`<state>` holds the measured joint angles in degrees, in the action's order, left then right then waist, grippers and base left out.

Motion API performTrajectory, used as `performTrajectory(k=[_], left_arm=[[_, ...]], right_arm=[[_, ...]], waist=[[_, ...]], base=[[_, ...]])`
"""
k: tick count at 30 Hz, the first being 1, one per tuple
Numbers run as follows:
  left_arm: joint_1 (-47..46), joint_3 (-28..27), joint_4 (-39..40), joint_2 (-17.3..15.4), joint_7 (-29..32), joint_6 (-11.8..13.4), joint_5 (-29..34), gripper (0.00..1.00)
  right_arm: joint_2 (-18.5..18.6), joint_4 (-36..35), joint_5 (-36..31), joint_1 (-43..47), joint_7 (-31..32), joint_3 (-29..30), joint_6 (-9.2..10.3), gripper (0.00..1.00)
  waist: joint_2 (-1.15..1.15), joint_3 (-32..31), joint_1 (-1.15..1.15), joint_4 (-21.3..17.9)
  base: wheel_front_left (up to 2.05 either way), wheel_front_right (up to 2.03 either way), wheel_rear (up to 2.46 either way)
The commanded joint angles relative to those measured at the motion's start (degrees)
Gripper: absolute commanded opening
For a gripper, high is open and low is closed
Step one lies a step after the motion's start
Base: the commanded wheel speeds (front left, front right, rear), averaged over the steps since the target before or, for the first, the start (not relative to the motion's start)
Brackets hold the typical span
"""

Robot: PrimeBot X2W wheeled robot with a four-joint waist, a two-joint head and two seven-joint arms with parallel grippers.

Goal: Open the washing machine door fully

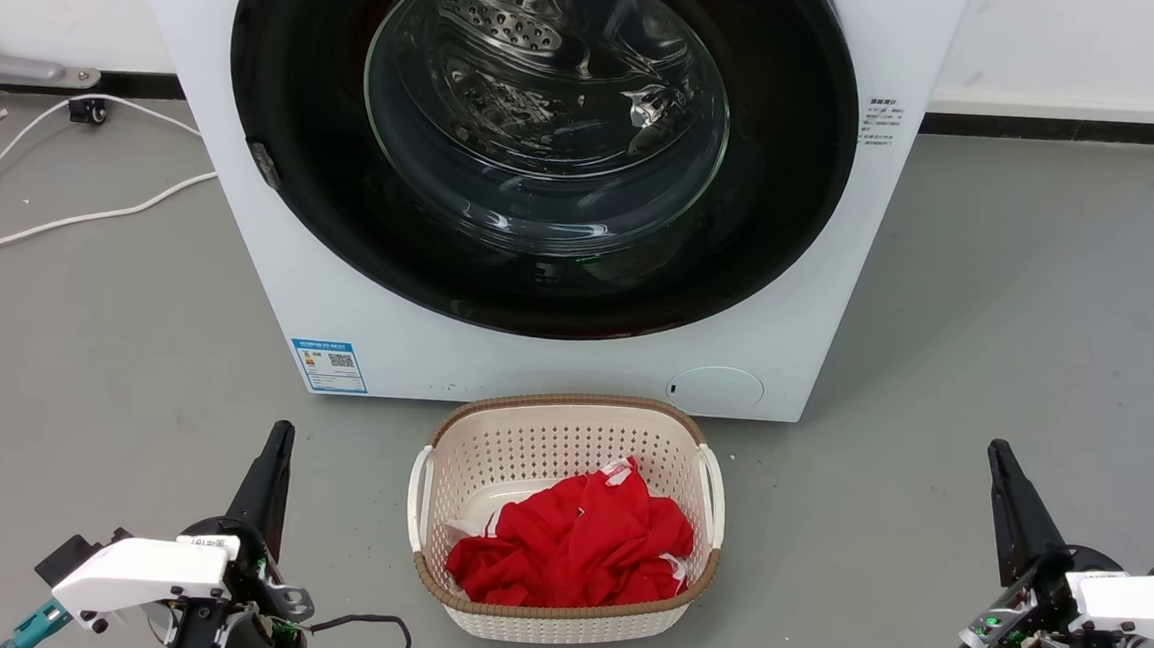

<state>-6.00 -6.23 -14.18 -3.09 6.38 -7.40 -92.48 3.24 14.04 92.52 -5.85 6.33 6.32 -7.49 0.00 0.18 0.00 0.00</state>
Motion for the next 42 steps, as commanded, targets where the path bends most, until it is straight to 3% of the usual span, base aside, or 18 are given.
performTrajectory(k=[1, 6, 7, 16, 22, 42], left_arm=[[-0.47, -0.25, -0.05, 0.05, 0.11, -0.16, 0.21, 0.00], [-0.47, -0.28, -0.05, 0.06, 0.12, -0.16, 0.20, 0.00], [0.00, -0.03, -0.01, 0.01, 0.01, 0.00, 0.04, 1.00], [0.34, 2.46, -0.08, 0.15, -1.90, 0.01, 1.14, 1.00], [-0.06, 3.64, 1.34, -0.13, -3.71, 0.00, 4.18, 1.00], [-0.81, 4.78, 8.14, 0.15, -8.46, -0.04, 28.43, 1.00]], right_arm=[[-0.24, 0.07, -0.37, -0.66, 0.08, 0.06, 0.00, 0.00], [-0.25, 0.07, -0.40, -0.66, 0.11, 0.08, 0.00, 0.00], [-0.02, 0.00, 0.00, 0.00, 0.01, 0.02, 0.00, 1.00], [-0.09, -0.37, -0.34, 1.17, -2.07, -1.13, 0.00, 1.00], [-0.11, -1.86, -4.10, 1.45, -3.70, -1.70, 0.00, 1.00], [-0.17, -8.54, -32.22, 2.87, -8.47, -3.36, 0.00, 1.00]], waist=[[0.00, 0.00, 0.00, 0.00], [0.00, 0.00, 0.00, 0.00], [0.00, 0.00, 0.00, 0.00], [0.00, 0.00, 0.00, 0.02], [0.00, -0.01, 0.00, 0.08], [0.00, 0.00, 0.00, 0.20]], base=[[0.00, 0.00, 0.00], [0.00, 0.00, 0.00], [0.00, 0.00, 0.00], [0.00, 0.00, 0.00], [0.00, 0.00, 0.00], [0.00, 0.00, 0.00]])
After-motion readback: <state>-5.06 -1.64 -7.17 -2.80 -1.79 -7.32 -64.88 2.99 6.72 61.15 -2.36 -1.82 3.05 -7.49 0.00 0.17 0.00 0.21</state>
